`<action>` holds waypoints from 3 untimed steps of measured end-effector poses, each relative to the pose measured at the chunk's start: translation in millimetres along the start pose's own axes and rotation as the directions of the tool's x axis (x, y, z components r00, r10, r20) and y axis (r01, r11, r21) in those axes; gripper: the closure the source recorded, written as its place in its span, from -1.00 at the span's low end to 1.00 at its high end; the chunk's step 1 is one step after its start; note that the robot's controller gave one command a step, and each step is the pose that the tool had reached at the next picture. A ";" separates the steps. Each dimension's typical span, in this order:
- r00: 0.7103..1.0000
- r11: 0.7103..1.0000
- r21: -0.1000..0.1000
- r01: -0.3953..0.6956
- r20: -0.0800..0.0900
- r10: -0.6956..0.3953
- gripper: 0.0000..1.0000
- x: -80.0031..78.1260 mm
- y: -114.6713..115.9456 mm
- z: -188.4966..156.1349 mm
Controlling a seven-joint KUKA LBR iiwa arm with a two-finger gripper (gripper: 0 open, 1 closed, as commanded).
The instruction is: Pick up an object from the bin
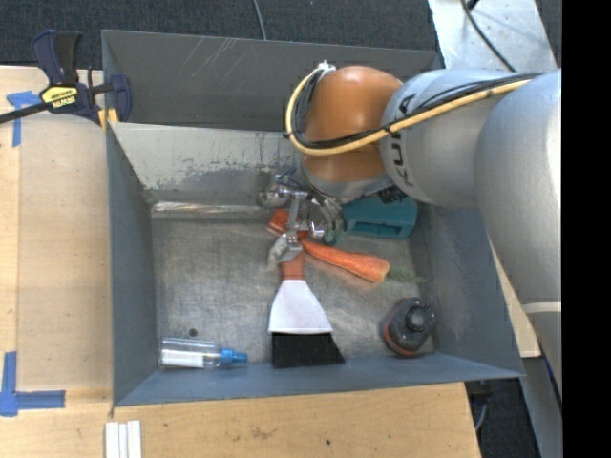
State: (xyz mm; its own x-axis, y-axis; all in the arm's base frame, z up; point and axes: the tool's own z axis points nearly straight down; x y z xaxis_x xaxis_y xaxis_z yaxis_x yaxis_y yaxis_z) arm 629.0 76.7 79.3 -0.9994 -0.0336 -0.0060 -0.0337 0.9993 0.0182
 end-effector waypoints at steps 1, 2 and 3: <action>0.997 0.997 0.002 0.073 0.001 -0.073 -1.00 -1.3 -4.4 -0.4; 1.000 1.000 -0.005 0.030 0.006 -0.030 -1.00 6.1 -59.7 -1.6; 0.999 0.999 -0.015 0.040 0.000 -0.040 -1.00 8.9 -104.7 -1.1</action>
Offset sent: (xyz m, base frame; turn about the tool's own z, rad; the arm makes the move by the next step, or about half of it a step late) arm -0.0118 -0.0881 -0.0093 -0.0123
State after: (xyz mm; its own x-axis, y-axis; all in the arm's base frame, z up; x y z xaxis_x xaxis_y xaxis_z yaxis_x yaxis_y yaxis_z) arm 623.6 -28.2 78.5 -0.9972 -0.0741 -0.0069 -0.0742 0.9967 0.0332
